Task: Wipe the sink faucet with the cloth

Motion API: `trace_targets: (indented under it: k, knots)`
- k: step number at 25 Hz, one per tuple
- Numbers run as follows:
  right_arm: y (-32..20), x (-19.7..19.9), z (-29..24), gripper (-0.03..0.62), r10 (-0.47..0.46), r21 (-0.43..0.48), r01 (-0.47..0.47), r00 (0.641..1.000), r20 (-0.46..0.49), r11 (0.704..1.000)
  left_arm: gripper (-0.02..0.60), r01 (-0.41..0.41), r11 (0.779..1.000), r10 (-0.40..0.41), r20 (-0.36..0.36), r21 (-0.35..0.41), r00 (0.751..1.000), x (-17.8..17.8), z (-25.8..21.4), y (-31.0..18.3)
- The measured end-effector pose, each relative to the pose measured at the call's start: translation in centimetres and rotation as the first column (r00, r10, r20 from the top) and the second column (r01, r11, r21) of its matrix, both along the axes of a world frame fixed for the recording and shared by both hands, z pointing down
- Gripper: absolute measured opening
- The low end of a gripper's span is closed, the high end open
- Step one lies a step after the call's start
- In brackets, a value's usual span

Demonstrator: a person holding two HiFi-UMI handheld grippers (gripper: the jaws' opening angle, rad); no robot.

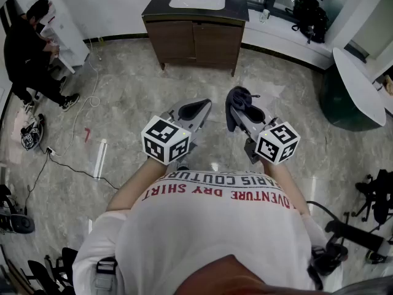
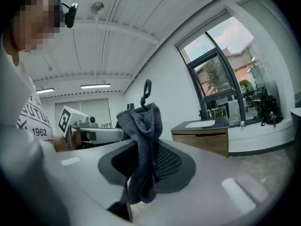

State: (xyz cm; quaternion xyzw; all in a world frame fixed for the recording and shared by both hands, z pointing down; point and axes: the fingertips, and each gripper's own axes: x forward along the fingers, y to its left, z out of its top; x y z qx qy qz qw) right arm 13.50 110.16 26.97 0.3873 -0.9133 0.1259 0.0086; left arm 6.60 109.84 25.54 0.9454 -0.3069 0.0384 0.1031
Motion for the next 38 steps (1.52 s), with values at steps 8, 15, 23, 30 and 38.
trace_targets:
  k: [8, 15, 23, 30, 38]
  knots:
    - [0.9, 0.6, -0.5, 0.077, -0.011, 0.006, 0.011, 1.0, 0.005, 1.0, 0.0, 0.004, 1.0, -0.004, 0.001, 0.004, 1.0, 0.8, -0.2, 0.9]
    - [1.2, 1.1, -0.9, 0.077, -0.026, 0.001, 0.026, 0.999, 0.023, 1.0, 0.0, 0.006, 1.0, -0.006, -0.011, 0.012, 1.0, 1.6, -0.7, 1.1]
    - [-1.5, 2.5, -0.7, 0.077, -0.011, -0.007, 0.012, 0.998, 0.057, 1.0, 0.0, -0.006, 1.0, 0.006, 0.008, 0.008, 1.0, 2.5, -0.4, -1.1]
    - [-9.2, 1.6, 3.3, 0.077, -0.007, -0.058, 0.01, 0.998, 0.055, 0.998, 0.0, 0.001, 1.0, -0.001, 0.012, -0.028, 1.0, 1.4, 2.9, -9.0]
    - [-28.8, -1.8, 8.3, 0.077, -0.006, -0.128, 0.009, 1.0, 0.025, 0.992, 0.0, 0.0, 0.995, 0.003, 0.031, -0.103, 1.0, -1.9, 8.2, -28.5]
